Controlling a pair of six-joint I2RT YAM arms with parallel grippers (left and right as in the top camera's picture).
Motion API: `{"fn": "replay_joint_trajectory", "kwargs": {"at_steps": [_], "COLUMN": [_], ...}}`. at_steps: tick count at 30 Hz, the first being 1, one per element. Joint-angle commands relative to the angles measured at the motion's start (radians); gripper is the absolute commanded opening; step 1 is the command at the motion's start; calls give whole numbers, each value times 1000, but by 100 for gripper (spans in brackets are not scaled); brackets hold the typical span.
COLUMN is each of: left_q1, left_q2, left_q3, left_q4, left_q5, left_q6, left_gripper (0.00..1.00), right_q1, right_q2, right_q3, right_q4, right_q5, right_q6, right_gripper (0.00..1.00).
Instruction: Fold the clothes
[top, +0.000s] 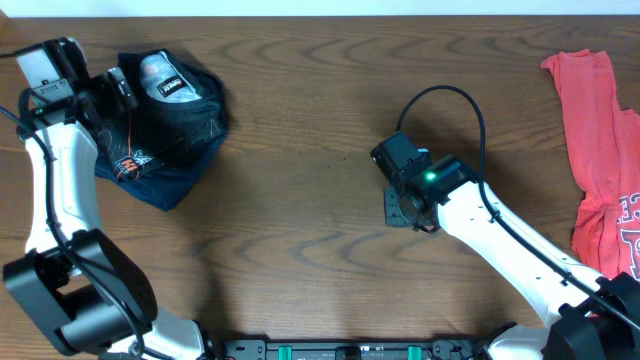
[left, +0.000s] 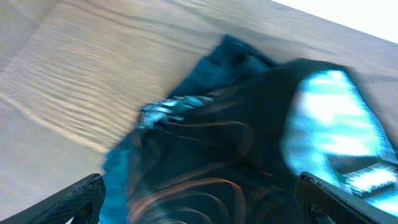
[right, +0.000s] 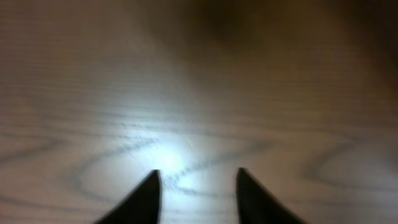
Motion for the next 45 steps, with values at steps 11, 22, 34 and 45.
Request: {"fn": "replay_joint_trajectory", "kwargs": {"at_steps": [11, 22, 34, 45], "left_q1": [-384, -549, -545, -570], "left_q2": [-37, -53, -348, -842], "left_q3": [9, 10, -20, -399], "left_q4": [-195, -545, -683, -468], "left_q5": [150, 133, -3, -4], "left_q6": [-20, -1, -54, -63], "left_gripper": [98, 98, 98, 98], "right_q1": [-64, -353, -509, -389], "right_q2": [-7, -32, -351, -888], "right_q3": [2, 2, -3, -312], "right_q4": [372, 382, 95, 143], "right_q5": [-61, -80, -25, 63], "right_q6": [20, -98, -131, -119], "right_gripper": [99, 99, 99, 99]}}
